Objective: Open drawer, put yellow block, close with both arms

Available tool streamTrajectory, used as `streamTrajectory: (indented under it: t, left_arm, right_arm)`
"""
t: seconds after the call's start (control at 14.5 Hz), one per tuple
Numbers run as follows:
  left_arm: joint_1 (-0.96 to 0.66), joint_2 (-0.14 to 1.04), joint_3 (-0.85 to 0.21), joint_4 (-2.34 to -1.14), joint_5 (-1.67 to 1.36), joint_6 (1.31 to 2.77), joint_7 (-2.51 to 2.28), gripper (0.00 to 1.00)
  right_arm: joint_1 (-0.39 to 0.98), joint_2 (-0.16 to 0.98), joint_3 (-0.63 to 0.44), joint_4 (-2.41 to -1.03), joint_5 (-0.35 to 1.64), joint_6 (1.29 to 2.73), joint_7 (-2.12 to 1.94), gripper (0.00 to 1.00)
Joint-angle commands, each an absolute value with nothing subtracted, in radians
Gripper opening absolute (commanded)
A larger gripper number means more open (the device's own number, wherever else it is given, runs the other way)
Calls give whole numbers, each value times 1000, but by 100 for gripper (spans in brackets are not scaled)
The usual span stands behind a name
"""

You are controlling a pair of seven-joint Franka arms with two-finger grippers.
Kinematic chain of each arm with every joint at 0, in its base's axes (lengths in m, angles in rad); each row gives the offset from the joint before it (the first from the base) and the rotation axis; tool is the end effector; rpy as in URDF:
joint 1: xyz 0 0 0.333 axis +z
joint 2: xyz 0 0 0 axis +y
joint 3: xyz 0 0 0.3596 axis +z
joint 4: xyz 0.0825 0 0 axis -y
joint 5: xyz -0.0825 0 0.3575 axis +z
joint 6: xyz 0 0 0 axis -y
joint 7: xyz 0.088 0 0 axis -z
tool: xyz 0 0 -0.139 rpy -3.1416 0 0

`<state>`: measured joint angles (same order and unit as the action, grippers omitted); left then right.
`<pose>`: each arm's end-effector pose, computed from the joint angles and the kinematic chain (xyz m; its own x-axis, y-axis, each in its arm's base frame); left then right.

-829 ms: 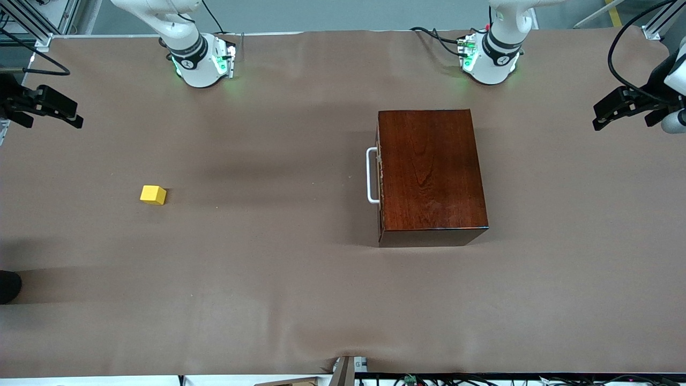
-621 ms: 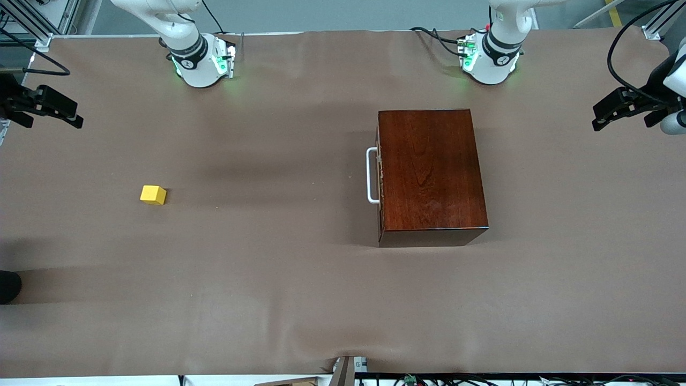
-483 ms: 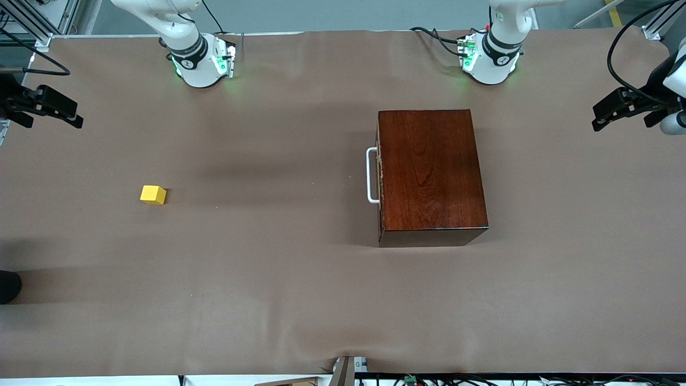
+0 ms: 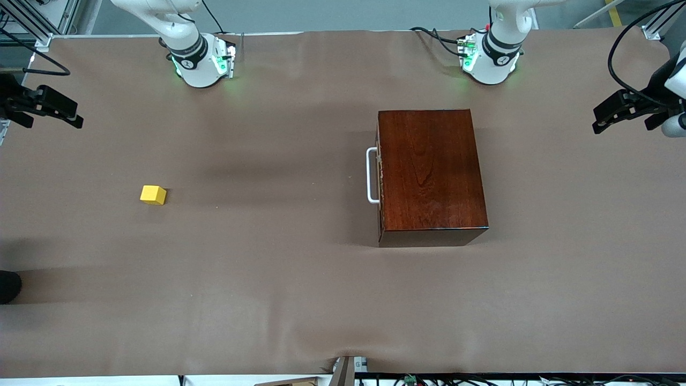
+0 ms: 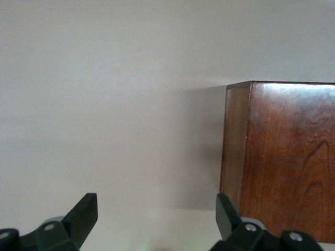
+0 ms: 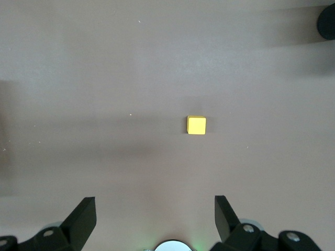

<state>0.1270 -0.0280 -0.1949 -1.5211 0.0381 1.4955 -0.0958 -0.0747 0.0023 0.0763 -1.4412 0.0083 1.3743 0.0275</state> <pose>0.5100 -0.0309 0.6658 0.9995 0.0307 0.0061 0.0310 -0.9986 -0.0430 0.5056 0.0020 0.6749 0.9973 -0.0243 -0.0693 -0.0248 -0.9997 -0.0065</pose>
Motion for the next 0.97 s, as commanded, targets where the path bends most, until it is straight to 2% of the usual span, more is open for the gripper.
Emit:
streamTrajectory:
  t: [0.0, 0.55, 0.9]
  left_arm:
    - [123, -11, -207, -1490, 35, 1483, -89, 100]
    - [88, 41, -258, -1485, 32, 1483, -94, 100]
    - [-12, 130, -261, -1418, 34, 1483, -121, 100]
  right_arm:
    - [-89, 6, 84, -1430, 21, 1362, 23, 100]
    - [-91, 6, 84, -1430, 21, 1362, 23, 100]
    - [-92, 8, 84, -1430, 21, 1362, 23, 100]
